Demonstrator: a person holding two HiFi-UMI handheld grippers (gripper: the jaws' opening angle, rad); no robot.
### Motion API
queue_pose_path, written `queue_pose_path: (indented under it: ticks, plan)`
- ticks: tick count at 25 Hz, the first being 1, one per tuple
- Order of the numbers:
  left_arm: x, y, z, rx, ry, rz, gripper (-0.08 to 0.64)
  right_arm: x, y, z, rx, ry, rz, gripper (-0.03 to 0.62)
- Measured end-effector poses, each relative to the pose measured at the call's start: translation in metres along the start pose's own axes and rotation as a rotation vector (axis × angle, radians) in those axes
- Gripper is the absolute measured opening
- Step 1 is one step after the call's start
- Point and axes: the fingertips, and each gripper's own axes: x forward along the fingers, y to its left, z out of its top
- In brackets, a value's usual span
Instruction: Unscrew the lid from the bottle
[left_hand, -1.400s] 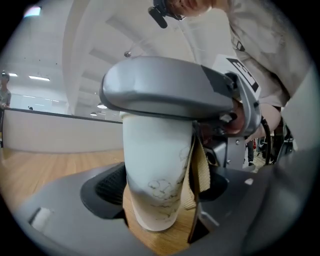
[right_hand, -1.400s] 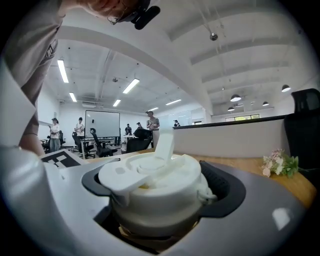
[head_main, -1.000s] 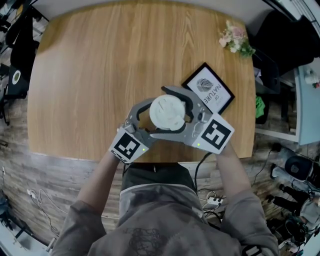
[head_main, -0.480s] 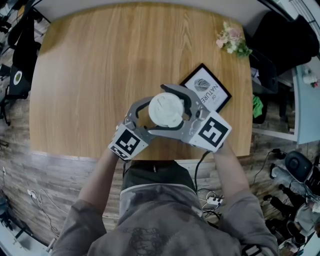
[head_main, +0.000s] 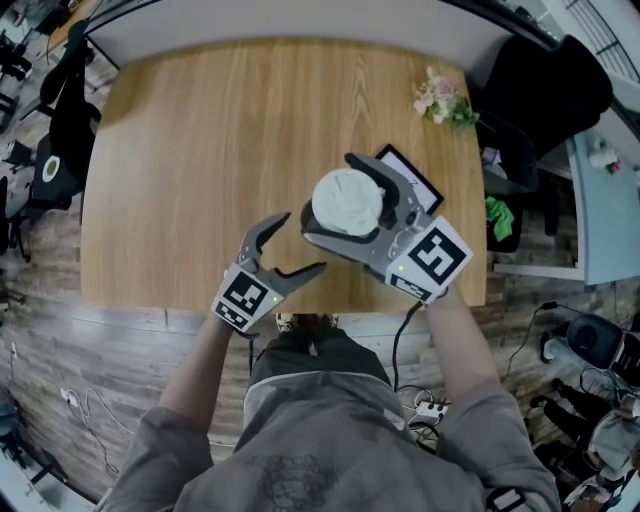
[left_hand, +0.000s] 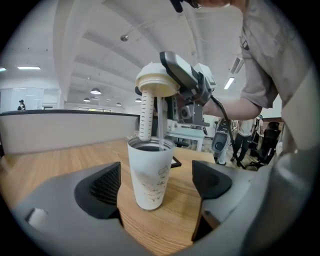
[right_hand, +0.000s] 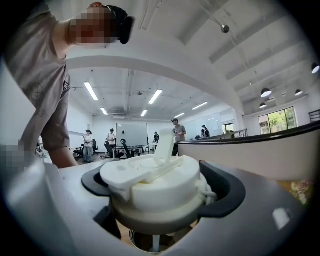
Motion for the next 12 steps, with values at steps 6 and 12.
queue_pose_path:
  ticks: [6,12]
  plan:
    - [-0.040,0.000,0.052,0.007,-0.065,0.039,0.404,-0.026,0.000,0.054,-0.039,-0.052,-0.121,0.505]
    - [-0.093,0.025,0.116,-0.050,-0.162,0.194,0.274,-0.061,0.009,0.109,-0.072,-0.122,-0.273,0.505]
